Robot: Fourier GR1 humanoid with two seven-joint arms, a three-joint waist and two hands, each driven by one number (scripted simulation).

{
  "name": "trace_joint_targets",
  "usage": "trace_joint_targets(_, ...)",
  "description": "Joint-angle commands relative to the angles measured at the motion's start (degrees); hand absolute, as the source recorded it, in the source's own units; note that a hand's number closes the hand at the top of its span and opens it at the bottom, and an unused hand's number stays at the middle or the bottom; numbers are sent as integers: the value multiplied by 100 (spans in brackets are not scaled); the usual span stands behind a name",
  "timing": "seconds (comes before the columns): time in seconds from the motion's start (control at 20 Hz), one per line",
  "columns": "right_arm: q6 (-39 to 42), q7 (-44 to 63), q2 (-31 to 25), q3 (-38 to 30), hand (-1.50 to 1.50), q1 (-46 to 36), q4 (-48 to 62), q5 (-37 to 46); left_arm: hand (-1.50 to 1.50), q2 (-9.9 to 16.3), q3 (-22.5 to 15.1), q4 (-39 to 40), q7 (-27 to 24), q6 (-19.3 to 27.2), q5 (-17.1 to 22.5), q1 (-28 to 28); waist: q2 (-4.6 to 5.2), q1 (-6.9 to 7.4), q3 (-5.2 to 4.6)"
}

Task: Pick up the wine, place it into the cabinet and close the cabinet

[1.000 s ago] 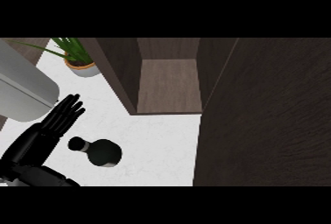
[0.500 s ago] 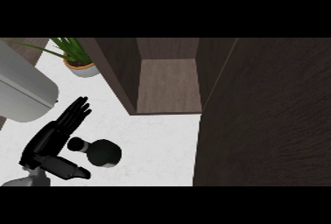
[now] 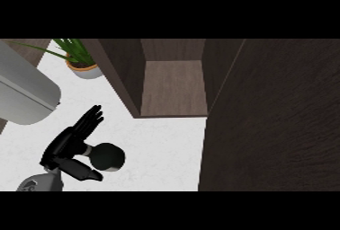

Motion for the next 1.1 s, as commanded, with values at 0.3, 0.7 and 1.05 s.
trace_joint_targets(0.3,-52,721,-215,-176,-150,260,-1524,-426,-150,-125,-244,1182,-1197,129,-561,-29,0,-8,-1)
trace_joint_targets(0.7,-275,800,-115,153,-150,111,-1481,-76,-150,-276,-17,1788,-1238,49,-239,-286,-12,2,1)
trace_joint_targets(1.05,-128,713,-316,78,-150,312,-1588,-214,-150,-408,254,2270,-1330,-140,175,-291,-19,0,1)
